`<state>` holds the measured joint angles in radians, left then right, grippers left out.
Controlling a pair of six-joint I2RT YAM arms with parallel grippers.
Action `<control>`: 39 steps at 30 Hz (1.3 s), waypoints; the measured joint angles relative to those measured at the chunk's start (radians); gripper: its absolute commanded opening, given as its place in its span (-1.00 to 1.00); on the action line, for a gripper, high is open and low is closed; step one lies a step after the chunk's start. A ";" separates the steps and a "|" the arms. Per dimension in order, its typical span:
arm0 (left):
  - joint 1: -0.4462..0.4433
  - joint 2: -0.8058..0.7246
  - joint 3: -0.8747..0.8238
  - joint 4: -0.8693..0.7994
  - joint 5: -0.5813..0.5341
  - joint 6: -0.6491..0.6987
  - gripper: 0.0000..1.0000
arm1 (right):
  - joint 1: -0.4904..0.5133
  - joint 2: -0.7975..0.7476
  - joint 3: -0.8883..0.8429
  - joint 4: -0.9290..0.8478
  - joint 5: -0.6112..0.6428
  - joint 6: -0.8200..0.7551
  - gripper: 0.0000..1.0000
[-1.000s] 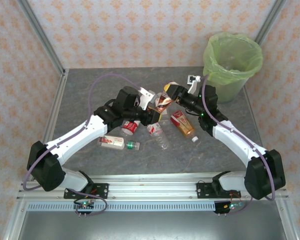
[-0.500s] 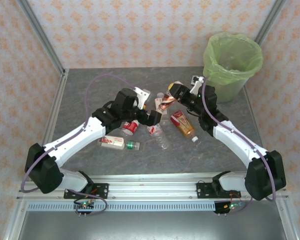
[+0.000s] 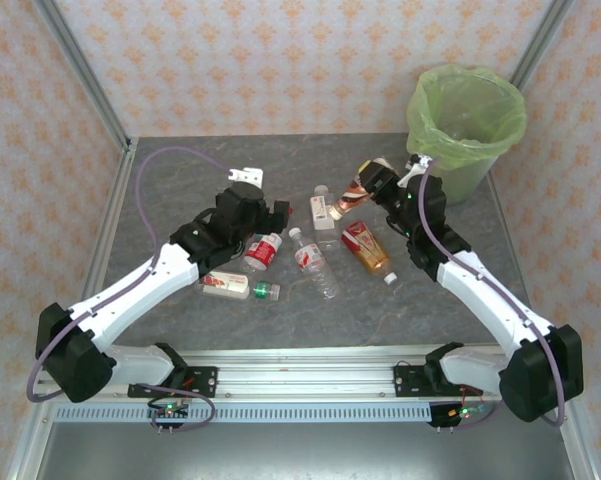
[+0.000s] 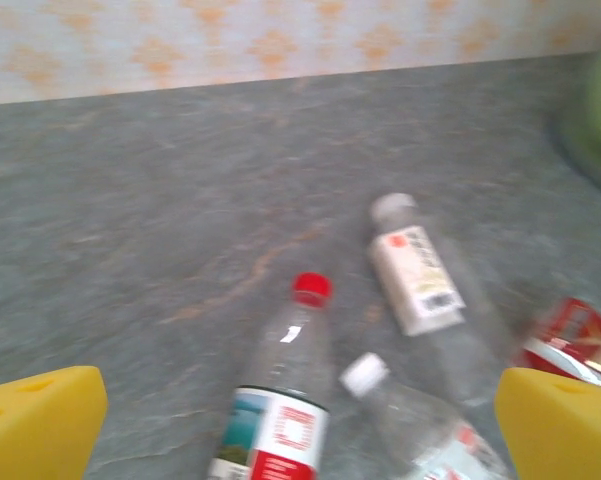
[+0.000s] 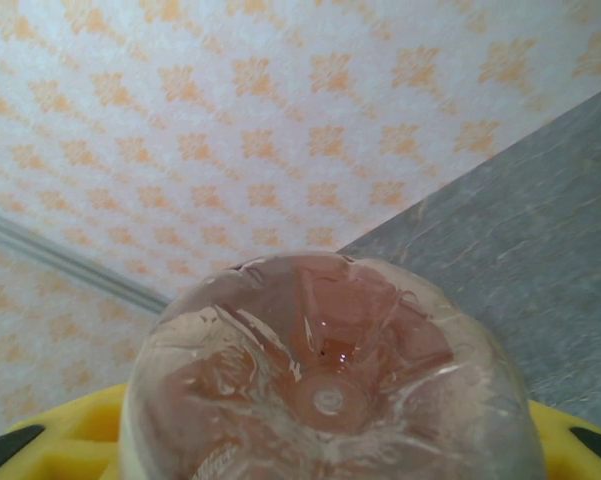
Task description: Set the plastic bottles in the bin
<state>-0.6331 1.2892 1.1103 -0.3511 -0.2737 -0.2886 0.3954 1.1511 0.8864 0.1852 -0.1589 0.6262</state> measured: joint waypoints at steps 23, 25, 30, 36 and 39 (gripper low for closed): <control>0.000 0.116 0.087 -0.126 -0.150 -0.063 1.00 | -0.163 -0.003 0.164 -0.012 0.178 -0.195 -1.00; 0.000 0.119 0.092 -0.131 -0.151 -0.063 1.00 | -0.194 0.020 0.205 -0.005 0.174 -0.202 -1.00; 0.000 0.122 0.095 -0.132 -0.150 -0.063 1.00 | -0.262 0.078 0.279 0.025 0.164 -0.212 -1.00; 0.000 0.126 0.105 -0.135 -0.149 -0.063 1.00 | -0.307 0.086 0.290 0.068 0.172 -0.238 -1.00; 0.000 0.127 0.106 -0.136 -0.143 -0.063 1.00 | -0.337 0.094 0.308 0.088 0.187 -0.259 -1.00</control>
<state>-0.6331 1.4166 1.2167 -0.4870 -0.4171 -0.3515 0.0582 1.2453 1.1942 0.2733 0.0280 0.3668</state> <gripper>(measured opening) 0.999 0.482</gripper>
